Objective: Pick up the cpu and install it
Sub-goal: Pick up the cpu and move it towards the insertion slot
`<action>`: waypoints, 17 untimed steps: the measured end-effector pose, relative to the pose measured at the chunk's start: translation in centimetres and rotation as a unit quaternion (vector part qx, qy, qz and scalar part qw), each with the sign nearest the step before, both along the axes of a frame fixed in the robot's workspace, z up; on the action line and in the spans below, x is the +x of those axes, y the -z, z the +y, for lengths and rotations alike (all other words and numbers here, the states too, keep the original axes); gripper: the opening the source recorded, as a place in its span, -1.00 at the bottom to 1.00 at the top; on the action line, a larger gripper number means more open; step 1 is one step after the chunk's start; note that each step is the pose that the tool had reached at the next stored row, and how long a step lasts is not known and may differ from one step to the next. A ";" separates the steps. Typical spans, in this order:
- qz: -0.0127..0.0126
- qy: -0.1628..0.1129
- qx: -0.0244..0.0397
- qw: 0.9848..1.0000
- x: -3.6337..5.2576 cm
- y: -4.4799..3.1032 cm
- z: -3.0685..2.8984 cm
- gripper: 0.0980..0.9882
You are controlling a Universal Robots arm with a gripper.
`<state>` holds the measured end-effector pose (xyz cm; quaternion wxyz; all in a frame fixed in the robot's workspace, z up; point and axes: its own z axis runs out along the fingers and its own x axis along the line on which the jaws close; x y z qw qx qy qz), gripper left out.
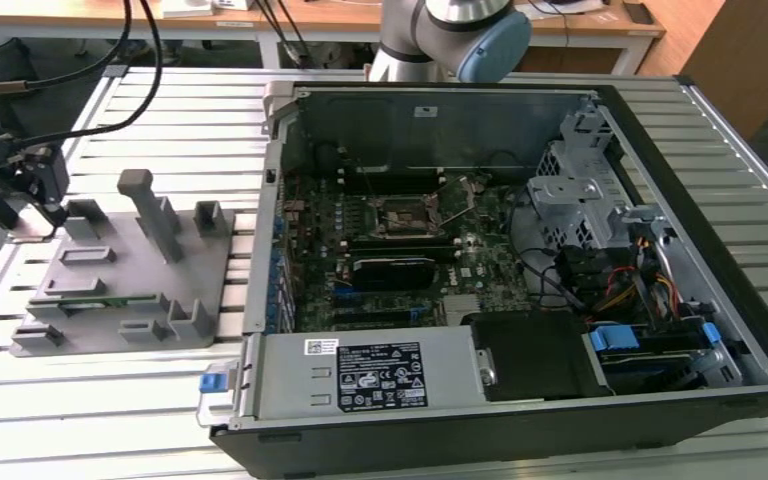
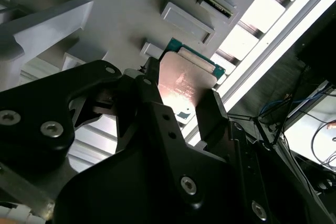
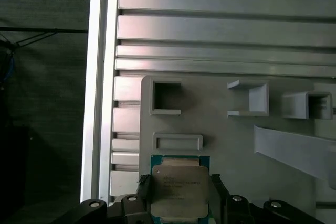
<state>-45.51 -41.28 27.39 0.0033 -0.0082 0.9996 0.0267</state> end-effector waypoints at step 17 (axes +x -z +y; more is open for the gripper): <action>0.000 0.000 0.000 1.000 -0.05 -1.82 0.02 -0.04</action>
